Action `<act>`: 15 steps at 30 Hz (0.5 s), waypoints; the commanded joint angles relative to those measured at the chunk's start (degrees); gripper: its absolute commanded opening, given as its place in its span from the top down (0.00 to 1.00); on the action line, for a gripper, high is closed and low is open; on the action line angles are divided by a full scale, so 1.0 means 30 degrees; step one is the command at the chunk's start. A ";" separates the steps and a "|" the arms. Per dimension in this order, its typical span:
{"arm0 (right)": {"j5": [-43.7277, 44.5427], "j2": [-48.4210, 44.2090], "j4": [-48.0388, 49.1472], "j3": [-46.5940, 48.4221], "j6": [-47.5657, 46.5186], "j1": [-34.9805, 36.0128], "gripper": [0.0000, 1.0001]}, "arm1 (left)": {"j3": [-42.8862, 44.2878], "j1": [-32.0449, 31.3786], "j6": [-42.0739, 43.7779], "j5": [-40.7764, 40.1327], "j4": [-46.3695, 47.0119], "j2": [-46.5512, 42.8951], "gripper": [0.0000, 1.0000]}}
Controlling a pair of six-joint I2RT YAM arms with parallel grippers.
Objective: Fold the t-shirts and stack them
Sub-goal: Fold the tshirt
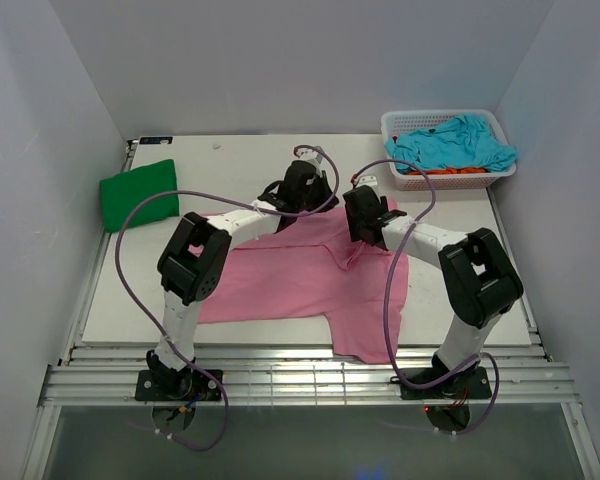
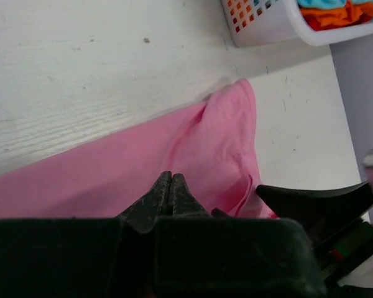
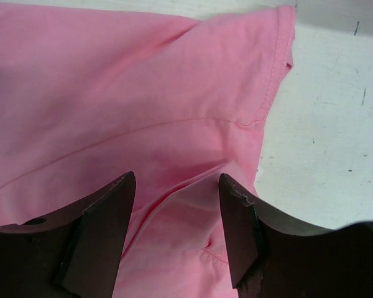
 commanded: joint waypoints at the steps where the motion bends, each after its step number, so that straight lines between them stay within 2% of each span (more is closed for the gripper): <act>1: 0.0126 0.0266 0.0580 0.0341 -0.0225 -0.0479 0.38 | 0.0352 -0.0170 -0.0196 0.0882 -0.0266 0.0915 1.00; 4: -0.0108 0.0530 0.0903 0.0106 -0.0284 -0.0714 0.39 | 0.0236 -0.0375 -0.0313 0.0853 -0.0383 0.1354 1.00; 7: -0.0051 0.0648 0.1021 0.0018 -0.0284 -0.0802 0.44 | 0.0206 -0.0522 -0.0401 0.0707 -0.0588 0.1706 1.00; 15: 0.0066 -0.0667 0.0816 -0.0714 -0.0138 -0.0802 0.82 | -0.0029 -0.0639 -0.0548 0.0560 -0.0882 0.2088 1.00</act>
